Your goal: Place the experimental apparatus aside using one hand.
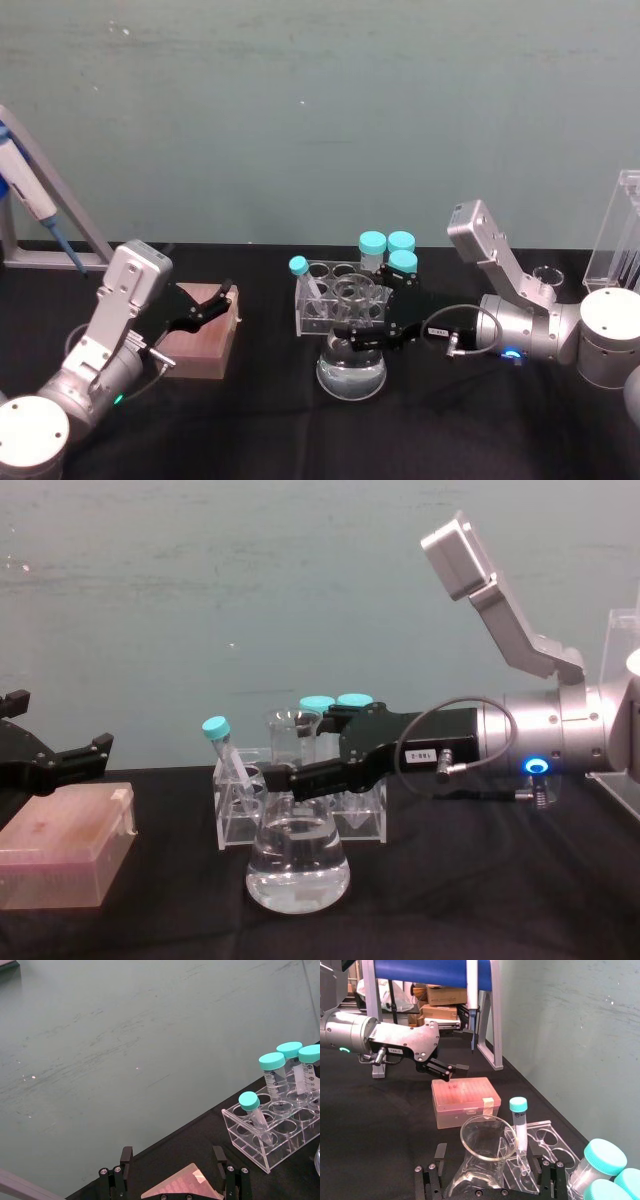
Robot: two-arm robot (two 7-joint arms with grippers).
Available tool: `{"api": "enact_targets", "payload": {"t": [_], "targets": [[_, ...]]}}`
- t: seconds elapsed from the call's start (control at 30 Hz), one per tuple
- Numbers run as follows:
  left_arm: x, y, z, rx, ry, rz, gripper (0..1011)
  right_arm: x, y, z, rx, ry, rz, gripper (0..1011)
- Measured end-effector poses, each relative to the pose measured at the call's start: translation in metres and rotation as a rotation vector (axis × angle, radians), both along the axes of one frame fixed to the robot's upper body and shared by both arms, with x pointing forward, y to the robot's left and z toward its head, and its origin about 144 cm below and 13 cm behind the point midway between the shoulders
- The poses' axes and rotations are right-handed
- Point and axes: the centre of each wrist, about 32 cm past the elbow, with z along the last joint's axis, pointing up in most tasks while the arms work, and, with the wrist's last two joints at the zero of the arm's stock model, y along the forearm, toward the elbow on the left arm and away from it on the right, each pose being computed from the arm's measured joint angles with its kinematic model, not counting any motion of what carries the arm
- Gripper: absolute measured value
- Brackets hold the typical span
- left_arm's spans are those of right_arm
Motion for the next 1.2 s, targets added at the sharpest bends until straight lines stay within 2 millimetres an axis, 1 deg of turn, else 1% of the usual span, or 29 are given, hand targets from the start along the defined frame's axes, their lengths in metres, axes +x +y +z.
{"api": "enact_targets", "payload": {"t": [0.27, 0.33, 0.47, 0.5, 0.53, 0.6, 0.7, 0.77, 0.9, 0.97, 1.2], "targets": [[0.0, 0.0, 0.0, 0.0, 0.0, 0.0, 1000, -0.0001, -0.0001, 0.0002, 0.0, -0.001, 0.0, 1003], [0.0, 0.0, 0.0, 0.0, 0.0, 0.0, 1000, -0.0002, -0.0001, 0.0002, 0.0, -0.001, 0.0, 982], [0.0, 0.0, 0.0, 0.0, 0.0, 0.0, 1000, -0.0002, -0.0002, 0.0002, 0.0, -0.001, 0.0, 907], [0.0, 0.0, 0.0, 0.0, 0.0, 0.0, 1000, -0.0002, -0.0002, 0.0002, 0.0, -0.001, 0.0, 862], [0.0, 0.0, 0.0, 0.0, 0.0, 0.0, 1000, -0.0003, -0.0003, 0.0001, 0.0, -0.001, 0.0, 862], [0.0, 0.0, 0.0, 0.0, 0.0, 0.0, 1000, -0.0003, -0.0003, 0.0001, 0.0, -0.001, 0.0, 785], [0.0, 0.0, 0.0, 0.0, 0.0, 0.0, 1000, -0.0003, -0.0004, 0.0001, 0.0, -0.001, 0.0, 705], [0.0, 0.0, 0.0, 0.0, 0.0, 0.0, 1000, -0.0003, -0.0005, 0.0002, 0.0, -0.001, 0.0, 627], [0.0, 0.0, 0.0, 0.0, 0.0, 0.0, 1000, -0.0003, -0.0004, 0.0003, 0.0, -0.002, 0.0, 508], [0.0, 0.0, 0.0, 0.0, 0.0, 0.0, 1000, -0.0003, -0.0004, 0.0003, 0.0, -0.002, 0.0, 476], [0.0, 0.0, 0.0, 0.0, 0.0, 0.0, 1000, -0.0003, -0.0004, 0.0003, 0.0, -0.002, 0.0, 474]]}}
